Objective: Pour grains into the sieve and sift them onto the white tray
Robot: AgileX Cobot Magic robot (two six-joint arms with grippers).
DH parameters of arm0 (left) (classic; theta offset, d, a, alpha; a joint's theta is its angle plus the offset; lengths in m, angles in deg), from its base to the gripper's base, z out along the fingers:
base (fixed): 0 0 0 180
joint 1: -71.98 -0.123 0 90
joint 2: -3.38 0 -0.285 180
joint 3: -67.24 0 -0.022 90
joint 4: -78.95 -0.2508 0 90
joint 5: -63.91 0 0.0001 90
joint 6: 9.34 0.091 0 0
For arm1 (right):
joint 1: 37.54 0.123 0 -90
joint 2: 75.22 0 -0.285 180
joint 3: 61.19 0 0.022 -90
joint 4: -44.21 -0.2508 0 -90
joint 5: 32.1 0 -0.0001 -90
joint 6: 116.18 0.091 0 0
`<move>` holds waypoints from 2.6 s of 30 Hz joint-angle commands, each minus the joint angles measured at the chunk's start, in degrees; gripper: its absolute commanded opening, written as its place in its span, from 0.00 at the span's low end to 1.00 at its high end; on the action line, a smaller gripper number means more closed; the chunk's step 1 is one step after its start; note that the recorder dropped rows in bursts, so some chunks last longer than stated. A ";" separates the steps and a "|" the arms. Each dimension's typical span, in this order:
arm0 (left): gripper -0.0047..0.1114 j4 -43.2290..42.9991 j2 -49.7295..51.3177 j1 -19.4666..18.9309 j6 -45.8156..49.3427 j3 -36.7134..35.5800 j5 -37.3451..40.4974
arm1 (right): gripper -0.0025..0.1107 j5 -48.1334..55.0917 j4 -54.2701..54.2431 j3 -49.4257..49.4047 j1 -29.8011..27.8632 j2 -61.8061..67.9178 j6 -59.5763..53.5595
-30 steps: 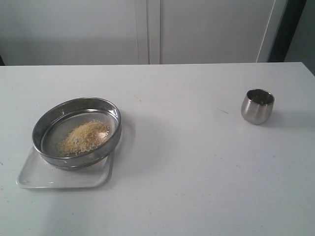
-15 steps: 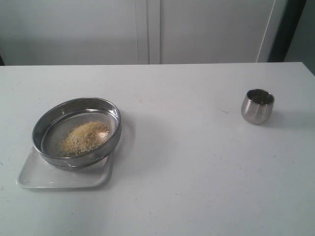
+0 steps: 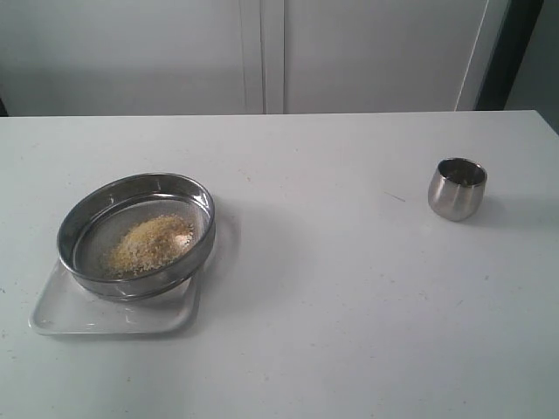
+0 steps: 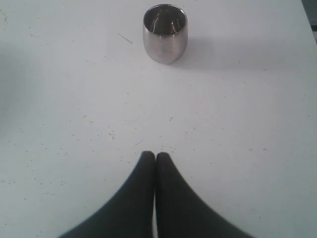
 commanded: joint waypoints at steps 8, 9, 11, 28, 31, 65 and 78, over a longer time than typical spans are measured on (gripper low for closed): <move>0.04 0.67 14.19 -0.03 -0.35 10.58 9.64 | 0.02 -0.33 0.01 -0.20 0.12 -0.44 -0.12; 0.04 0.82 15.54 -0.03 -0.35 11.75 10.69 | 0.02 -0.33 0.01 -0.20 0.12 -0.44 -0.12; 0.04 1.24 18.02 -0.03 -0.56 13.83 12.23 | 0.02 -0.33 0.01 -0.20 0.12 -0.44 -0.12; 0.04 9.46 37.00 0.30 -3.34 25.89 16.24 | 0.02 -0.32 0.01 -0.20 0.12 -0.44 1.15; 0.04 11.18 38.11 0.30 -3.34 25.89 14.26 | 0.02 -0.32 0.01 -0.20 0.12 -0.44 0.87; 0.40 13.72 42.79 0.30 -3.34 25.77 9.94 | 0.02 -0.32 0.01 -0.20 0.12 -0.44 0.87; 0.40 16.09 46.84 2.23 -1.04 25.77 9.49 | 0.02 -0.32 0.01 -0.20 0.12 -0.44 0.87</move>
